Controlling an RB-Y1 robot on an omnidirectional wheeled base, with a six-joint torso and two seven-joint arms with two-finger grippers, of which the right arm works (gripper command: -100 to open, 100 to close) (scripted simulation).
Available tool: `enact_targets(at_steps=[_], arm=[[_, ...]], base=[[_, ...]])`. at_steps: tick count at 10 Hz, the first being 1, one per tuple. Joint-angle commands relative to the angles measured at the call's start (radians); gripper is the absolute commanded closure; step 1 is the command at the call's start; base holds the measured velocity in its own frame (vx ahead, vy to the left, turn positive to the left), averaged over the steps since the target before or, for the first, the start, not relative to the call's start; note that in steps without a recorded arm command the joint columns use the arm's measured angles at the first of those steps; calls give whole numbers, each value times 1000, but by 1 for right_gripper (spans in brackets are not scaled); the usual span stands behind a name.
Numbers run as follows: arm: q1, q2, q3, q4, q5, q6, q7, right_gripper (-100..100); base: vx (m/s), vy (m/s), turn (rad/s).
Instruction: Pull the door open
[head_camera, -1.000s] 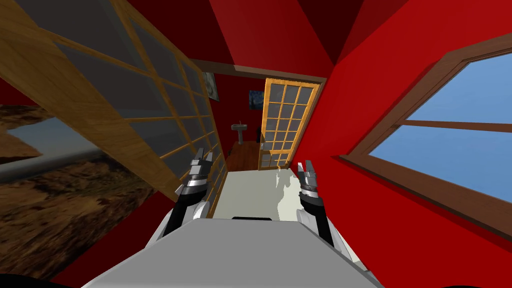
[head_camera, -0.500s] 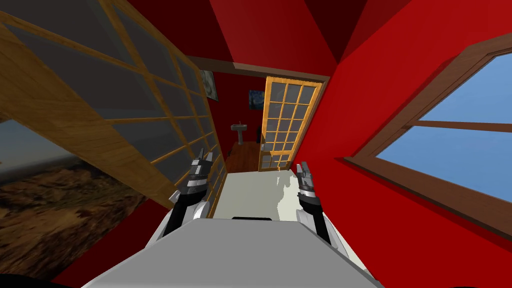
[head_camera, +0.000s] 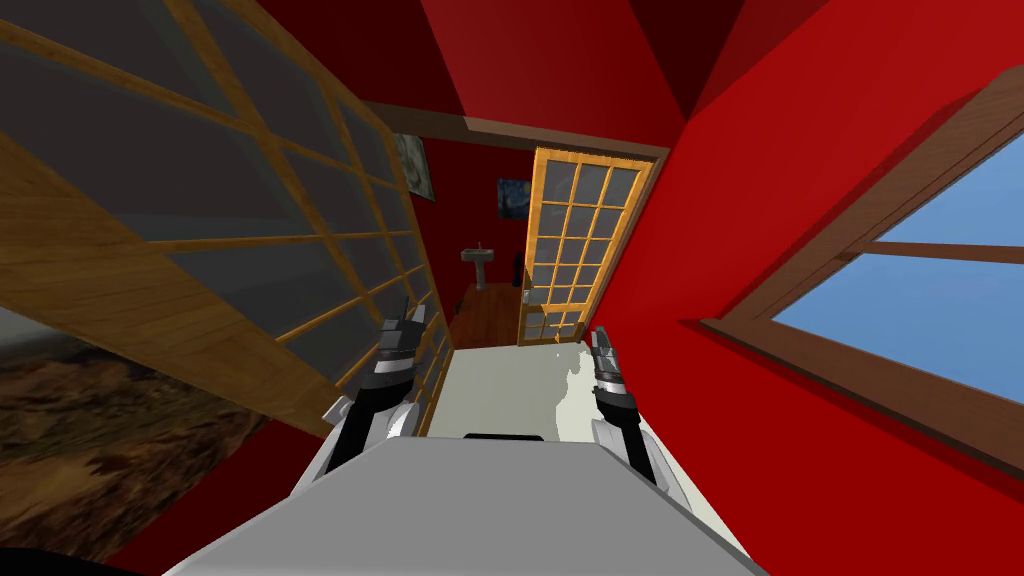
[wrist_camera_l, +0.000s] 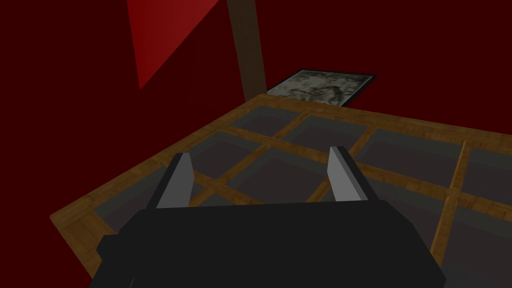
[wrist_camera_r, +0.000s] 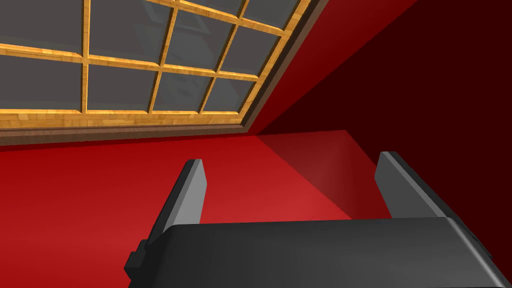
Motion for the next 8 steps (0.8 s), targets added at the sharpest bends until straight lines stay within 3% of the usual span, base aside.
enact_targets(at_steps=[1,8], arm=[[-15,-5,-6,36,12,-8,26,-100],[-67,-22,-27,182,70,-43,139,-100]], base=[[88,15,-6],[98,16,-4]])
